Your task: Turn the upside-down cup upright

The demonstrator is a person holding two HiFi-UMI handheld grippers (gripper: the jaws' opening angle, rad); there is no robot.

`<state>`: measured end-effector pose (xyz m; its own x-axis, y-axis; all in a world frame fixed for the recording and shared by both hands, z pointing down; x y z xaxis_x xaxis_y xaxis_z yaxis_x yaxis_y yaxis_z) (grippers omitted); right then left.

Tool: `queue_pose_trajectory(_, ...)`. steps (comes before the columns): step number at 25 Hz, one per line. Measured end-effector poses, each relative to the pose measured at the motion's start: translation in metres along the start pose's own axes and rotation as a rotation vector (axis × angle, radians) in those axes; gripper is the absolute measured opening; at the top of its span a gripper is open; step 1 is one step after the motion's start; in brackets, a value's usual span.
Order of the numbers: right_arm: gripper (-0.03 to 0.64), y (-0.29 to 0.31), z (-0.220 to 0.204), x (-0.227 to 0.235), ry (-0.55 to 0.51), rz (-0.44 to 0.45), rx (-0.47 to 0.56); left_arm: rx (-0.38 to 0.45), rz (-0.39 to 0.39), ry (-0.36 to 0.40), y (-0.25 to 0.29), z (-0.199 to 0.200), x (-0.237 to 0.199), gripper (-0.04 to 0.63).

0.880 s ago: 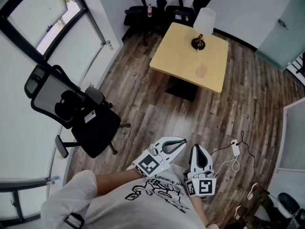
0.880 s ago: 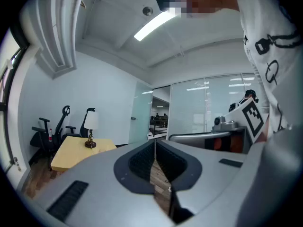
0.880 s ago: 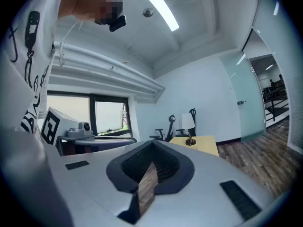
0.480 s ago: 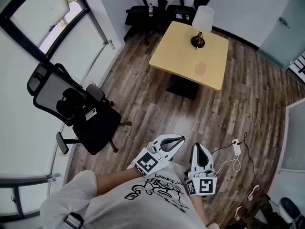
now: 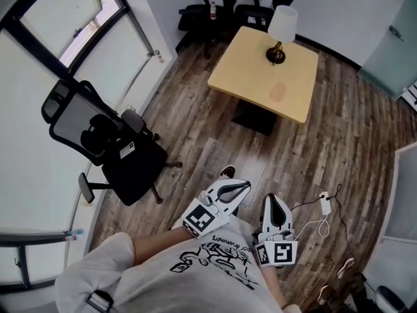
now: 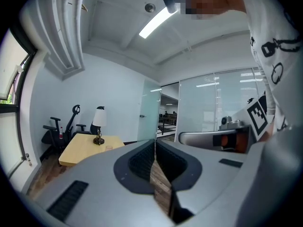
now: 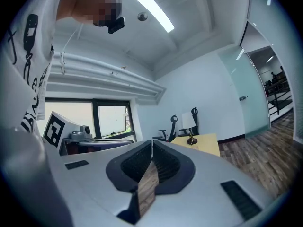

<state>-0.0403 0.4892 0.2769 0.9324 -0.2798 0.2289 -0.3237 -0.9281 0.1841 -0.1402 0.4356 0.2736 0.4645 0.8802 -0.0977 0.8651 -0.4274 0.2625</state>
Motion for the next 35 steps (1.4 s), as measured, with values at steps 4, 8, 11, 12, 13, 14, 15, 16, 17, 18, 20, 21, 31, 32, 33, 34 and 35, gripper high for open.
queue_pose_trajectory(4, 0.025, 0.009, 0.002, 0.014, 0.003, -0.023, -0.004, 0.006, -0.009, 0.007, 0.014, 0.008, -0.007, 0.017)
queue_pose_trajectory(8, 0.025, 0.031, 0.006, 0.022, -0.008, -0.011, -0.008, 0.013, -0.021, 0.015, 0.027, 0.01, -0.023, 0.017)
queue_pose_trajectory(11, 0.025, 0.052, 0.01, 0.033, -0.021, -0.016, -0.013, 0.015, -0.024, 0.012, 0.039, 0.009, -0.041, 0.017)
queue_pose_trajectory(12, 0.025, 0.06, 0.012, 0.038, -0.027, -0.02, -0.018, 0.015, -0.026, 0.014, 0.045, 0.009, -0.047, 0.017)
queue_pose_trajectory(13, 0.025, 0.069, 0.014, 0.043, -0.033, -0.022, -0.022, 0.015, -0.028, 0.014, 0.051, 0.01, -0.053, 0.017)
queue_pose_trajectory(14, 0.025, 0.077, 0.016, 0.048, -0.039, -0.024, -0.025, 0.016, -0.032, 0.013, 0.058, 0.012, -0.06, 0.017)
queue_pose_trajectory(15, 0.025, 0.086, 0.019, 0.053, -0.046, -0.024, -0.028, 0.016, -0.037, 0.013, 0.066, 0.014, -0.067, 0.017)
queue_pose_trajectory(16, 0.025, 0.095, 0.021, 0.057, -0.054, -0.024, -0.033, 0.017, -0.043, 0.018, 0.073, 0.016, -0.074, 0.017)
queue_pose_trajectory(17, 0.025, 0.105, 0.021, 0.061, -0.06, -0.021, -0.04, 0.019, -0.047, 0.022, 0.08, 0.018, -0.081, 0.017)
queue_pose_trajectory(18, 0.025, 0.116, 0.022, 0.065, -0.063, -0.019, -0.05, 0.021, -0.051, 0.023, 0.087, 0.02, -0.091, 0.017)
queue_pose_trajectory(20, 0.025, 0.14, 0.025, 0.076, -0.059, -0.024, -0.067, 0.022, -0.054, 0.016, 0.1, 0.025, -0.112, 0.017)
queue_pose_trajectory(21, 0.025, 0.152, 0.029, 0.082, -0.058, -0.028, -0.071, 0.02, -0.057, 0.013, 0.108, 0.028, -0.123, 0.017)
queue_pose_trajectory(31, 0.025, 0.269, 0.078, 0.128, -0.079, -0.044, -0.047, 0.02, -0.1, 0.027, 0.173, 0.071, -0.232, 0.017)
queue_pose_trajectory(32, 0.025, 0.278, 0.082, 0.133, -0.079, -0.049, -0.045, 0.02, -0.104, 0.031, 0.18, 0.075, -0.241, 0.017)
queue_pose_trajectory(33, 0.025, 0.287, 0.086, 0.138, -0.08, -0.055, -0.042, 0.021, -0.11, 0.035, 0.187, 0.079, -0.25, 0.017)
queue_pose_trajectory(34, 0.025, 0.296, 0.091, 0.144, -0.081, -0.061, -0.038, 0.022, -0.116, 0.038, 0.194, 0.083, -0.259, 0.017)
queue_pose_trajectory(35, 0.025, 0.306, 0.095, 0.149, -0.081, -0.068, -0.034, 0.023, -0.123, 0.041, 0.201, 0.087, -0.268, 0.017)
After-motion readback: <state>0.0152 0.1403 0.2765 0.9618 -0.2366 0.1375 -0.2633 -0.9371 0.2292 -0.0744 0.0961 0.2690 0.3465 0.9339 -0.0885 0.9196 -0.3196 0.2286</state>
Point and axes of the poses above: the fingertips, and each gripper's own axes: y forward along the fingers, x to its right, z out of its top, the point moved 4 cm from there along -y, backward along the fingers, and after that the axes turned 7 degrees about -x, right-handed, at the moved point
